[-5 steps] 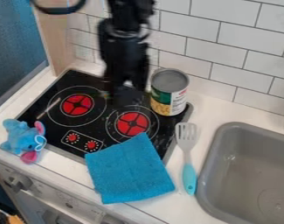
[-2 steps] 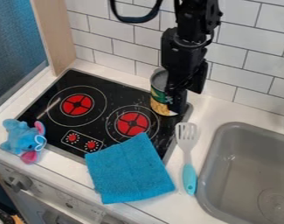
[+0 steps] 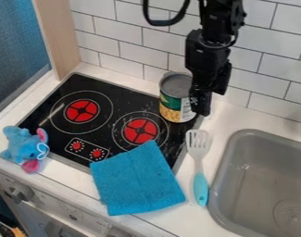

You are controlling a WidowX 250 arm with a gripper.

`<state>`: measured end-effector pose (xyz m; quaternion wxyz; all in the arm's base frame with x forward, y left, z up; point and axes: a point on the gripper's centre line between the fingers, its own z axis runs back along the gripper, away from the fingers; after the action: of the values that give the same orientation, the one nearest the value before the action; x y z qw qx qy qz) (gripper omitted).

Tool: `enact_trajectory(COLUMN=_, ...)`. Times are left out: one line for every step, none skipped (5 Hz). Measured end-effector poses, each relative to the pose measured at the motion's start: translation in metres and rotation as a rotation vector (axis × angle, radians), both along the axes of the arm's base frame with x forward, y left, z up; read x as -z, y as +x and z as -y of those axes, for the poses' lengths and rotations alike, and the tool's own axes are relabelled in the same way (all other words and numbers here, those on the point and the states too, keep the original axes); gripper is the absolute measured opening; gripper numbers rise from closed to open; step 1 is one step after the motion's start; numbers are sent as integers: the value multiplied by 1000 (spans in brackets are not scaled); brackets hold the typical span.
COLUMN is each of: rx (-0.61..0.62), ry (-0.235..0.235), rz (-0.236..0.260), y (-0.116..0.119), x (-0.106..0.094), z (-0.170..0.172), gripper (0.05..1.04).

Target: Moved the can to the left side of the stove

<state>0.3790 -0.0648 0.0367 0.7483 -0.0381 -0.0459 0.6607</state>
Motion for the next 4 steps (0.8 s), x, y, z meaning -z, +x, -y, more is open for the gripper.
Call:
enact_trajectory(rx=-2, ry=21, rz=0, y=6, x=7, z=-1, gripper=999)
enact_trajectory(rx=-37, ry=38, rz=6, y=13, x=8, z=-16, gripper=999)
enact_trajectory(rx=-86, ry=18, rz=-3, y=14, x=7, z=-33, gripper=999)
enact_trajectory(rx=-115, ry=25, rz=-8, y=14, x=8, z=-44, gripper=999)
